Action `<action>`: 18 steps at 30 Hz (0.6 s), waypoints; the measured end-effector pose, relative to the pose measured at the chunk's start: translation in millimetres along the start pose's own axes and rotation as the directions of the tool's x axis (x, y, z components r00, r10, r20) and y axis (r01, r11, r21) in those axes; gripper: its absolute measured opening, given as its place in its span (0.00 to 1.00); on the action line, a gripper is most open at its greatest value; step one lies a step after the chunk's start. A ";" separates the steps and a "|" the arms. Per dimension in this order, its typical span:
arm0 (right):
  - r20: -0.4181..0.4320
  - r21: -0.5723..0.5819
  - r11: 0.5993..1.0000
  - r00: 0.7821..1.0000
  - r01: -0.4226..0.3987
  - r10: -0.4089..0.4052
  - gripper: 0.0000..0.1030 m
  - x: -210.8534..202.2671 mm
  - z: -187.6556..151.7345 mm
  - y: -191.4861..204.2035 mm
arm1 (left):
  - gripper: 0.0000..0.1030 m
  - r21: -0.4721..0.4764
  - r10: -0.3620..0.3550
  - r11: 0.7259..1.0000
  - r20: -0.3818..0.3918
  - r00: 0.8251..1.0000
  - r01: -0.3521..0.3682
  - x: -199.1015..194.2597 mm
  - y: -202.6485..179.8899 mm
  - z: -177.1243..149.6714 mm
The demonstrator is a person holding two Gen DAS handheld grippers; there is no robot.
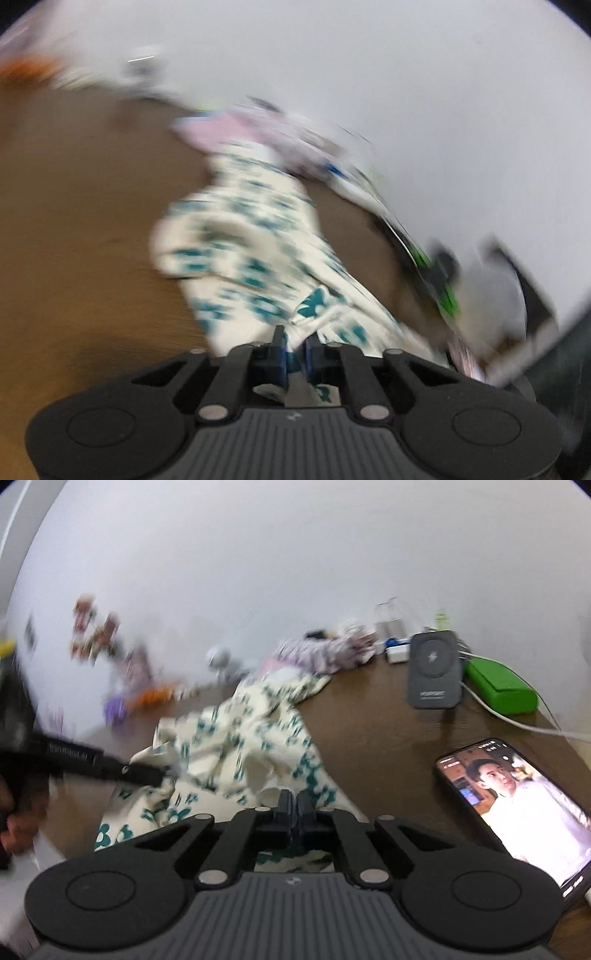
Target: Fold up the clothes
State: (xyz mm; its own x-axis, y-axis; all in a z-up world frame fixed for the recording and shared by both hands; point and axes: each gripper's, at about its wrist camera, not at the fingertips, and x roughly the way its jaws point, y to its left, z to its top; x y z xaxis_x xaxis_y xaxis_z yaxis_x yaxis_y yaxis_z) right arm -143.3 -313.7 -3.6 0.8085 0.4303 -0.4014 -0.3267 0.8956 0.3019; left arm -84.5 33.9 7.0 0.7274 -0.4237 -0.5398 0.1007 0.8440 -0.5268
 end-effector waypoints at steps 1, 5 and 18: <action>-0.013 0.016 1.000 1.000 0.000 0.001 0.03 1.7 2.1 -1.8 | 0.22 -0.056 0.024 0.998 -0.006 1.000 -0.024 -1.4 10.8 -0.2; -0.015 -0.115 0.993 1.000 -0.002 0.000 0.15 -9.4 5.8 14.3 | 0.34 -0.079 0.073 0.994 -0.020 0.997 -0.075 -22.4 26.0 -2.4; -0.231 -0.458 0.867 0.968 -0.199 0.100 0.12 -31.4 -30.5 45.3 | 0.79 0.718 -0.158 0.653 -0.186 0.970 0.244 -46.5 -83.3 -79.8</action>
State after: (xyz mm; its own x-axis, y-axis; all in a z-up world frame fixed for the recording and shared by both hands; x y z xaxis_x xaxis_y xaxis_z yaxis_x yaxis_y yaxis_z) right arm -198.4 -283.2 -3.7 0.6367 0.5319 -0.5583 -0.6678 0.7423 -0.0544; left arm -180.9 -43.0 23.6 0.5635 -0.6051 -0.5624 0.7299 0.6836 -0.0041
